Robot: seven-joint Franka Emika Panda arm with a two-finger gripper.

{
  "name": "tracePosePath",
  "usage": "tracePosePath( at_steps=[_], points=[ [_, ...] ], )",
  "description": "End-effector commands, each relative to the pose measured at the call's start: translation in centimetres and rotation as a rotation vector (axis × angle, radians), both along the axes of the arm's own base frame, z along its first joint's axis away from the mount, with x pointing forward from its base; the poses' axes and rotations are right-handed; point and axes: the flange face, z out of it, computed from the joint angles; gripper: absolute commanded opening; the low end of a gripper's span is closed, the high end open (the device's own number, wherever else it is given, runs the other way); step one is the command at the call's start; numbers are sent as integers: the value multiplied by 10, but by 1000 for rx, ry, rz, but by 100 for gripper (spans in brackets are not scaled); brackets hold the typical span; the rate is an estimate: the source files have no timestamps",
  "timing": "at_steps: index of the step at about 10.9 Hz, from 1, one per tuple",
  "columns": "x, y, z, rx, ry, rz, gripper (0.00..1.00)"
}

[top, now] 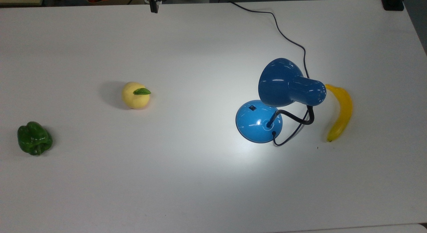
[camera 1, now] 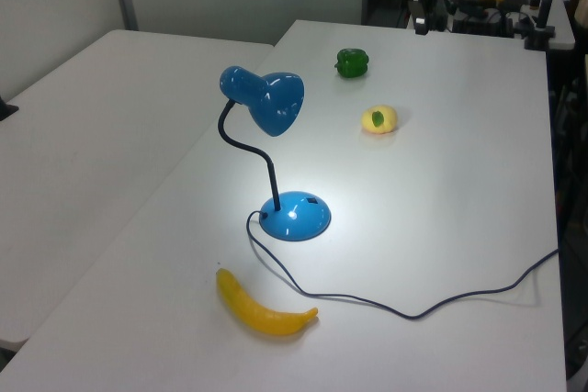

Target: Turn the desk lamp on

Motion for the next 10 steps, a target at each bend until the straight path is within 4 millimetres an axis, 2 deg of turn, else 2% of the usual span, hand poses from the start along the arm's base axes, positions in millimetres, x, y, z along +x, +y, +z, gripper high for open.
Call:
tracePosePath(
  at_steps=[1,10],
  points=[
    [2,-7,6,12,-9,13,99],
    [-1,-12,11,10,-8,-3,100]
  ],
)
